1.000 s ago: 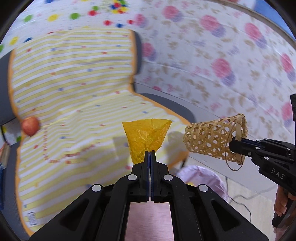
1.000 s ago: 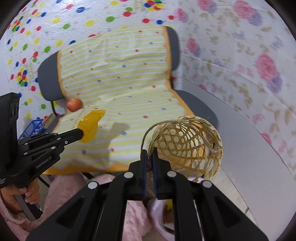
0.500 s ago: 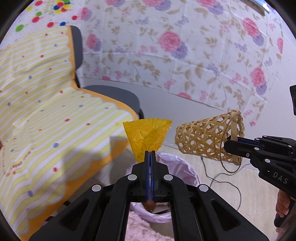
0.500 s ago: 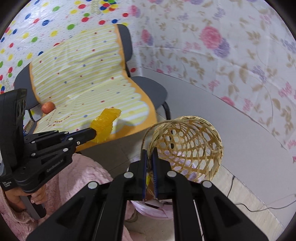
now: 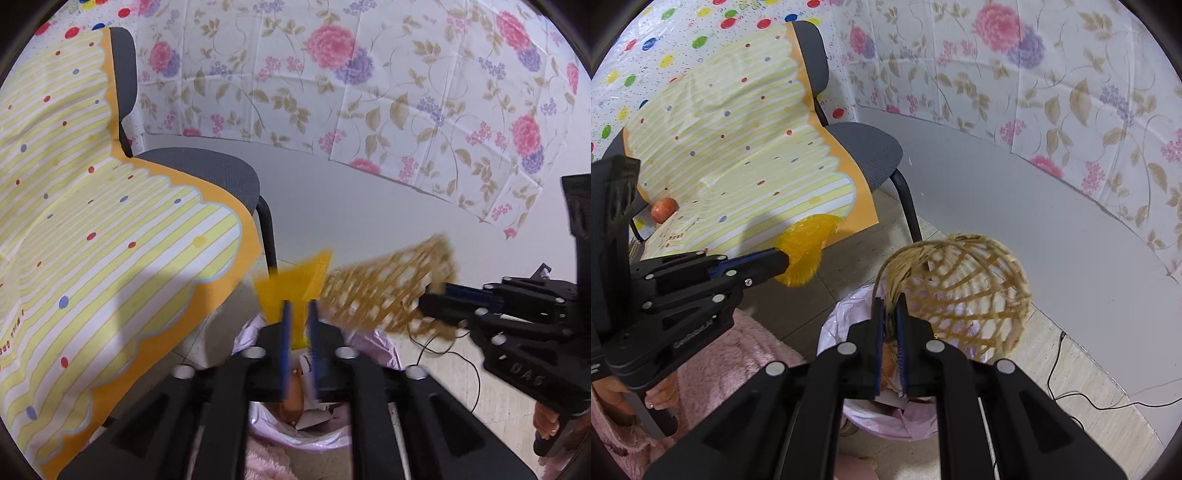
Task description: Collect trash
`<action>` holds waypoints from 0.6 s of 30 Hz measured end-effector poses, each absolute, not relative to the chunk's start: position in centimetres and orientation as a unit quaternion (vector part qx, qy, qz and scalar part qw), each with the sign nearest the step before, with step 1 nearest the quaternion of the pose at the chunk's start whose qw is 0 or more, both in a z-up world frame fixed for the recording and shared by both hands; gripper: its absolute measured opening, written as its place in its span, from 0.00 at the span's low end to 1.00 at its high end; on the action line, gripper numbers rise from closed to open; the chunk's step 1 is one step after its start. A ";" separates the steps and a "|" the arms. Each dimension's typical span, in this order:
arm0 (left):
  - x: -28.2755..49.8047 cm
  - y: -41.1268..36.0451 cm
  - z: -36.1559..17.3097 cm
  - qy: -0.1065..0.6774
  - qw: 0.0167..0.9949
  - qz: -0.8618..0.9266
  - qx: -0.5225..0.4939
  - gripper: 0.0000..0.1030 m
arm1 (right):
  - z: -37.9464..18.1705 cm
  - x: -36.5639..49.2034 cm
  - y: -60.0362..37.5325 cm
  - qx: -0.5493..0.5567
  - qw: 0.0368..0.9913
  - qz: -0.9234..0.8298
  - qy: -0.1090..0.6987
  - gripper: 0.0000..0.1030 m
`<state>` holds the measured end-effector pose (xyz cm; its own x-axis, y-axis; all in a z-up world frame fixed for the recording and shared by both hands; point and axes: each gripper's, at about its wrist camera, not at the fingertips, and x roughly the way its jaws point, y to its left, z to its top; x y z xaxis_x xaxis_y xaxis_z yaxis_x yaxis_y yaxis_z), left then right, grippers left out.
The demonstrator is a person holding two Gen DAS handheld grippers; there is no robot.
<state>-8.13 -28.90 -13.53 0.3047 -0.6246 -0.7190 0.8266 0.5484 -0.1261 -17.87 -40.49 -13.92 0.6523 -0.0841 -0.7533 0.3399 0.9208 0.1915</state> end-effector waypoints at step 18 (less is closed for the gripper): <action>-7.4 -22.0 -10.9 0.351 0.856 -0.365 0.105 0.86 | -10.2 -20.6 -38.6 0.152 0.902 -0.137 0.381 0.78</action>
<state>-7.43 -21.96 -10.92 0.4871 -0.5511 -0.6775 0.6989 0.7112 -0.0760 -20.55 -38.58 -10.16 0.6719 -0.1312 -0.7289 0.3631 0.9161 0.1699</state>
